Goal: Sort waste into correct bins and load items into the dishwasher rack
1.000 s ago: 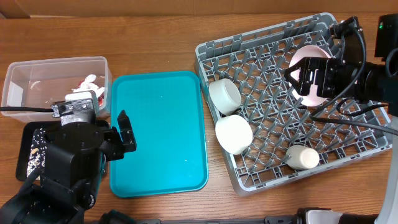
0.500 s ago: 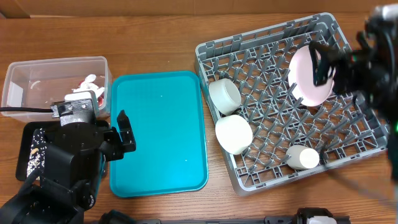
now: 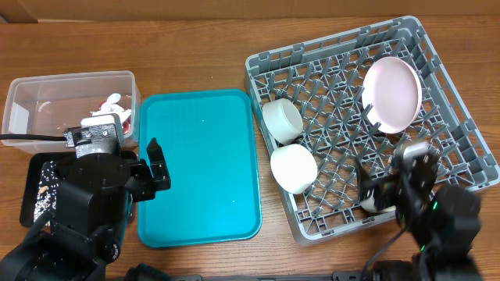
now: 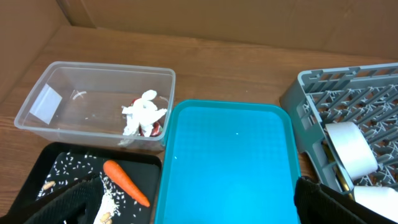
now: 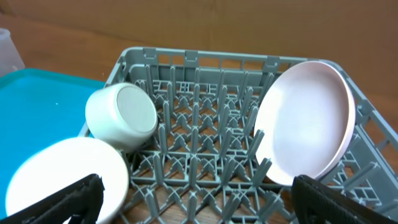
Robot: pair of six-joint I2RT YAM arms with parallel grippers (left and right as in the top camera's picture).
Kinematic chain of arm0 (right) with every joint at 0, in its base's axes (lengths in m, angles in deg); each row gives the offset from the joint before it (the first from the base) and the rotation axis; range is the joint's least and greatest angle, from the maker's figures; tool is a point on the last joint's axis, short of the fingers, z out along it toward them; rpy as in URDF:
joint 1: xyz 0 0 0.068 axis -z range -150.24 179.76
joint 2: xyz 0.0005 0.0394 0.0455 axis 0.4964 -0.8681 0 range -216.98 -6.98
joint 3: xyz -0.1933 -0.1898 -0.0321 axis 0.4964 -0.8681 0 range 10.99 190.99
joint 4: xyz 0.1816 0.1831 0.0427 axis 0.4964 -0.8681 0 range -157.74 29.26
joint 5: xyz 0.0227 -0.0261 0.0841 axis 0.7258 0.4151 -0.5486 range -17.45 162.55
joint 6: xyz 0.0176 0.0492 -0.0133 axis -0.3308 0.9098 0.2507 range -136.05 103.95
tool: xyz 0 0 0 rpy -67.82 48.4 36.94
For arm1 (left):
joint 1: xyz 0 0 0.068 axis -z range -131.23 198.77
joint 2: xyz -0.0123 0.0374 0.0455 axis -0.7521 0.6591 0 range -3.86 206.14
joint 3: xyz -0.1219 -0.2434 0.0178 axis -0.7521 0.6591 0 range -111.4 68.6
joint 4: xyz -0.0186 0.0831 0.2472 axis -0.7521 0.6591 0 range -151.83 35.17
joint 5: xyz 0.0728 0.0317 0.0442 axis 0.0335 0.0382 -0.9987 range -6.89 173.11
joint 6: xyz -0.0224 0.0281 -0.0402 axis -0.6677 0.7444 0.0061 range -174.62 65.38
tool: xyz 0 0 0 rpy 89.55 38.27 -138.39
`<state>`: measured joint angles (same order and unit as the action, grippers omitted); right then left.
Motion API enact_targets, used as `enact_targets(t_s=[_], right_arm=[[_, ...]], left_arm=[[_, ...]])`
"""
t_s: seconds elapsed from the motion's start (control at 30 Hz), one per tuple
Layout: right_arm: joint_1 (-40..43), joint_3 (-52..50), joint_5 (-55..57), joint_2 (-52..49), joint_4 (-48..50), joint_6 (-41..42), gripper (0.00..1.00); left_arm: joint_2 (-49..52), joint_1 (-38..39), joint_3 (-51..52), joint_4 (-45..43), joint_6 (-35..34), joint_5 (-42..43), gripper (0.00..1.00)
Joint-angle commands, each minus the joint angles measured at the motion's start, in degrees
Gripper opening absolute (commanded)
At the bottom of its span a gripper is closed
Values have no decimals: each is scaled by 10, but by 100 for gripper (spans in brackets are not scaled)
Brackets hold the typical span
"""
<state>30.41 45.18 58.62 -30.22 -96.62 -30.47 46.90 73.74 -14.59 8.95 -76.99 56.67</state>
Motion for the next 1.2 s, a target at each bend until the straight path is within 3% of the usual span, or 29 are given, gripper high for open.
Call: enact_targets(t_s=[0.0, 0.23, 0.53, 1.17], right_arm=[[-3, -89, 4, 92, 49, -8, 100], [-2, -275, 4, 233, 188, -8, 100], [-3, -339, 4, 231, 329, -8, 100], [-3, -337, 4, 231, 326, -6, 100]], left_arm=[[-2, -3, -5, 0, -10, -9, 100], [-2, -3, -5, 0, -10, -9, 100], [-2, -3, -5, 0, -10, -9, 100], [-2, -3, -5, 0, -10, -9, 100]])
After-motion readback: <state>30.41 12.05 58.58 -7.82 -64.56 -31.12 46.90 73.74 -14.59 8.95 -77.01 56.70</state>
